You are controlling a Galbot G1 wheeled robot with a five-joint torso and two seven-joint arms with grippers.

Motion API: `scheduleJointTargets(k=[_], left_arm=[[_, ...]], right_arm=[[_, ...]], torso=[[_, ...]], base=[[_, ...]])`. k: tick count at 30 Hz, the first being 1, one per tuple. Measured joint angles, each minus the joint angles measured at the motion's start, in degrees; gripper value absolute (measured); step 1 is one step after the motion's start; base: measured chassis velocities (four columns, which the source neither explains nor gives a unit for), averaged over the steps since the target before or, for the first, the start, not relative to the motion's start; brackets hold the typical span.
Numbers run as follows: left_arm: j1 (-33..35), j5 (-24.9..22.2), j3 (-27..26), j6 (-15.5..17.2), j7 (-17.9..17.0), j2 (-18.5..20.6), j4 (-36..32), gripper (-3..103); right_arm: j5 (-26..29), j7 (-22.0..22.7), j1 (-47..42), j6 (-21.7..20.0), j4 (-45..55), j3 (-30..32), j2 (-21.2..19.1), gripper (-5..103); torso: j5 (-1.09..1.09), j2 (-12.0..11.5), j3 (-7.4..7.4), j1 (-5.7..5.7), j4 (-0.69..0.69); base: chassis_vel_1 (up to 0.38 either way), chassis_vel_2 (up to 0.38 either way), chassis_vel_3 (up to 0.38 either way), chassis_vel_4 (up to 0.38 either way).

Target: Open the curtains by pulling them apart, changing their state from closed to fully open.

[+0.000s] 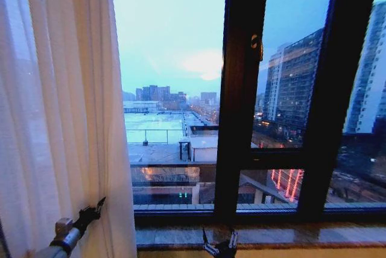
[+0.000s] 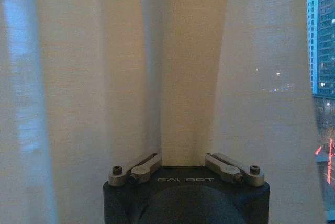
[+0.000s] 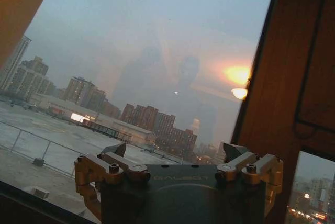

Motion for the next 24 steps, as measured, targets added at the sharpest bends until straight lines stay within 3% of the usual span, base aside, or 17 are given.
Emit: scheduleJointTargets(k=[11, 24], left_arm=[[0.08, -0.02, -0.17, -0.32, 0.12, 0.04, 0.11, 0], [1.20, -0.02, -1.39, -0.16, 0.48, 0.45, -0.24, 0]], right_arm=[[0.70, 0.89, 0.67, -0.02, -0.66, 0.02, 0.02, 100], [1.44, 1.00, 1.08, 0.06, -0.92, -0.26, -0.02, 100]], torso=[[0.00, 0.00, 0.00, 0.01, 0.02], [0.00, 0.00, 0.01, 0.00, -0.02]], base=[[0.182, 0.194, -0.188, -0.217], [0.025, 0.027, -0.021, -0.019]])
